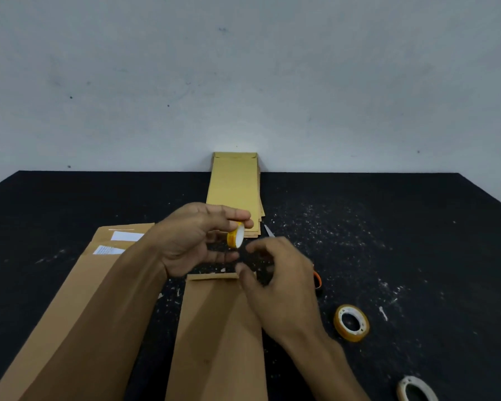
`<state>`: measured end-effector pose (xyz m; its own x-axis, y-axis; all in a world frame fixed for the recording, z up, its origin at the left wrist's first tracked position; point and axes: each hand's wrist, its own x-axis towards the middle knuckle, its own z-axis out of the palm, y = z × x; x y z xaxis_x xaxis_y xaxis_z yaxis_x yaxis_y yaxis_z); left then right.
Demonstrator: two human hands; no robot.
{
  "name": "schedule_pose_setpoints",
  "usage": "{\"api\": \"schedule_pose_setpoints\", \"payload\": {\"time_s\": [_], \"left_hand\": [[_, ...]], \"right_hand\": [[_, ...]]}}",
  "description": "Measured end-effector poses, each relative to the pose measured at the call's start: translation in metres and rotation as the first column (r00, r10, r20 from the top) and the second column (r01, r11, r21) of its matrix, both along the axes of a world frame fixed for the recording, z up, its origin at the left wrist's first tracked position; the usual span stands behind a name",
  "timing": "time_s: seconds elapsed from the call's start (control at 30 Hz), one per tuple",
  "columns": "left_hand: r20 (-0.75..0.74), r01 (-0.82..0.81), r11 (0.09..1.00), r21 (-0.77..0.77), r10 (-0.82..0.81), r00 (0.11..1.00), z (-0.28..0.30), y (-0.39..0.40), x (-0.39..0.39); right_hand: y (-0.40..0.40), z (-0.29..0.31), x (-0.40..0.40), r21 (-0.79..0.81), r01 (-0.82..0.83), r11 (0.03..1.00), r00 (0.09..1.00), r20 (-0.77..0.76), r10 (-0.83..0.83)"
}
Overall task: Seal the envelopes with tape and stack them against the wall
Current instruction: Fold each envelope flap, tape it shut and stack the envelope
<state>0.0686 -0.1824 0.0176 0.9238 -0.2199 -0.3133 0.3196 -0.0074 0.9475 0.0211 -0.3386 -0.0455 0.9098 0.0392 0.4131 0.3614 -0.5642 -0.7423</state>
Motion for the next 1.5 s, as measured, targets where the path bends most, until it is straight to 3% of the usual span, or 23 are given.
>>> {"api": "schedule_pose_setpoints", "payload": {"time_s": [0.1,0.3,0.6,0.7,0.87,1.1,1.4,1.47,1.5], "left_hand": [[0.026,-0.002,0.996,-0.093,0.004,1.000,-0.002,0.000,-0.009],[0.096,-0.073,0.957,-0.282,0.104,0.990,-0.013,0.005,-0.018],[0.193,-0.195,0.865,-0.463,0.313,0.930,-0.022,-0.001,-0.020],[0.268,-0.215,0.874,-0.435,0.353,0.896,-0.023,0.000,-0.017],[0.458,-0.313,0.918,-0.242,0.392,0.797,-0.023,0.001,-0.016],[0.579,-0.479,0.860,-0.175,0.483,0.657,-0.028,0.004,-0.016],[0.651,-0.308,0.948,-0.085,0.287,0.703,-0.029,0.009,-0.021],[0.648,-0.291,0.954,-0.071,0.266,0.713,-0.028,0.010,-0.021],[0.645,-0.281,0.958,-0.058,0.251,0.722,-0.028,0.011,-0.021]], "right_hand": [[0.005,0.005,0.004,0.190,-0.055,0.980,0.998,0.022,0.052],[0.019,0.004,0.012,0.251,-0.159,0.955,0.984,-0.043,0.175],[0.029,0.002,0.017,0.454,-0.004,0.891,0.993,-0.106,0.058],[0.027,0.000,0.016,0.446,-0.047,0.894,0.994,-0.069,0.087],[0.023,-0.002,0.017,0.460,-0.158,0.874,0.976,-0.062,0.209],[0.032,0.002,0.009,0.474,-0.101,0.875,0.971,-0.144,0.190],[0.021,0.009,0.001,0.430,-0.104,0.897,0.958,-0.200,0.207],[0.011,0.013,-0.003,0.354,-0.029,0.935,0.961,-0.247,0.123],[0.005,0.015,-0.003,0.230,0.049,0.972,0.968,-0.252,0.011]]}}
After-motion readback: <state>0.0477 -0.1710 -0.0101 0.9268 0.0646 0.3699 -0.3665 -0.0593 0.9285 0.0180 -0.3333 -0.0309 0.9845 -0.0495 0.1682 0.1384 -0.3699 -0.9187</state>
